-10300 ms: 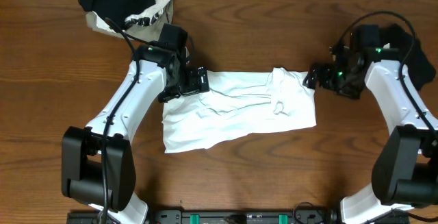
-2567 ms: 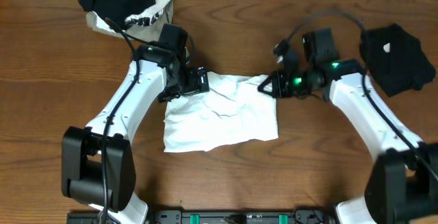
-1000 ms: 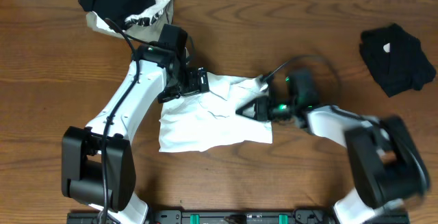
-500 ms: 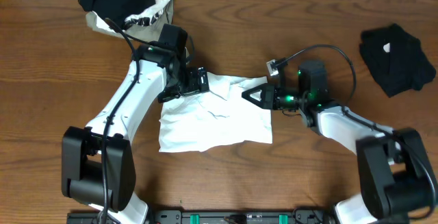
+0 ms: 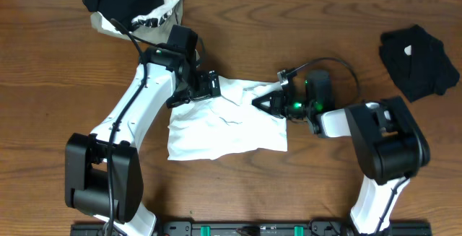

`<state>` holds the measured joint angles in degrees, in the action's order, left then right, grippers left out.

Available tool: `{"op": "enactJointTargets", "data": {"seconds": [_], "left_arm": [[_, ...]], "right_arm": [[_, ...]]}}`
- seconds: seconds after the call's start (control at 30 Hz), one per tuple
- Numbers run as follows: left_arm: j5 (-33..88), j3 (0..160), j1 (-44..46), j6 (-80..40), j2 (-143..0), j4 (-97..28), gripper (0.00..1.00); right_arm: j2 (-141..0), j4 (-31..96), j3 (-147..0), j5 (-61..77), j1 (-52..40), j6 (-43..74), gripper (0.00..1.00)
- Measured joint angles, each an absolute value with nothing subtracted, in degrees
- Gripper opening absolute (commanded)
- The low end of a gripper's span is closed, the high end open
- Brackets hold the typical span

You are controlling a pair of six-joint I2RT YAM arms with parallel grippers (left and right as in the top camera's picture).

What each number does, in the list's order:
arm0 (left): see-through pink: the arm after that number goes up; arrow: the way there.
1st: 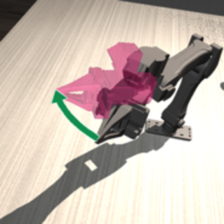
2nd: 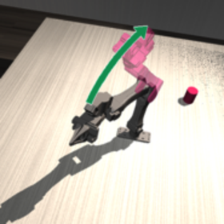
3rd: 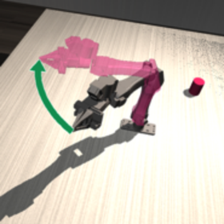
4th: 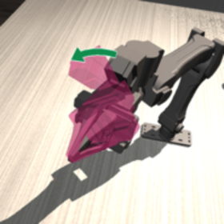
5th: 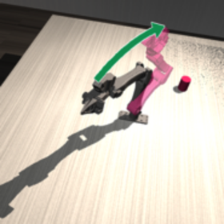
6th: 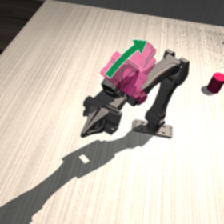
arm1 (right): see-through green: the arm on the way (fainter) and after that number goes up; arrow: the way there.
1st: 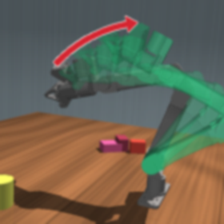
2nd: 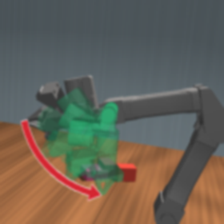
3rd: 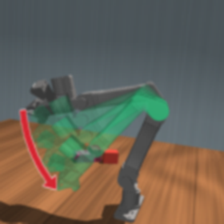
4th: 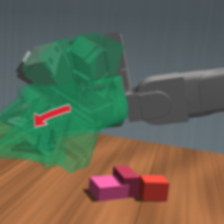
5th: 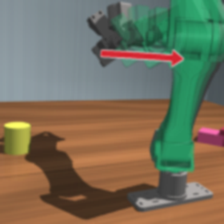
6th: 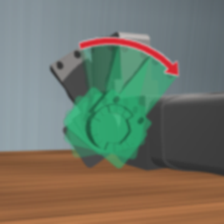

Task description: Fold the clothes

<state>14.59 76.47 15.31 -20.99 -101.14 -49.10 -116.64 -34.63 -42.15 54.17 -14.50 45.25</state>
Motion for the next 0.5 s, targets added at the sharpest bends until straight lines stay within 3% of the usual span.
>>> {"op": "enactJointTargets", "data": {"seconds": [0.5], "left_arm": [[14.59,76.47,15.31,-20.91,-101.14,-49.76,0.98]], "right_arm": [[-115.15,-35.03,-44.42,52.97,-14.5,47.27,0.18]]}}
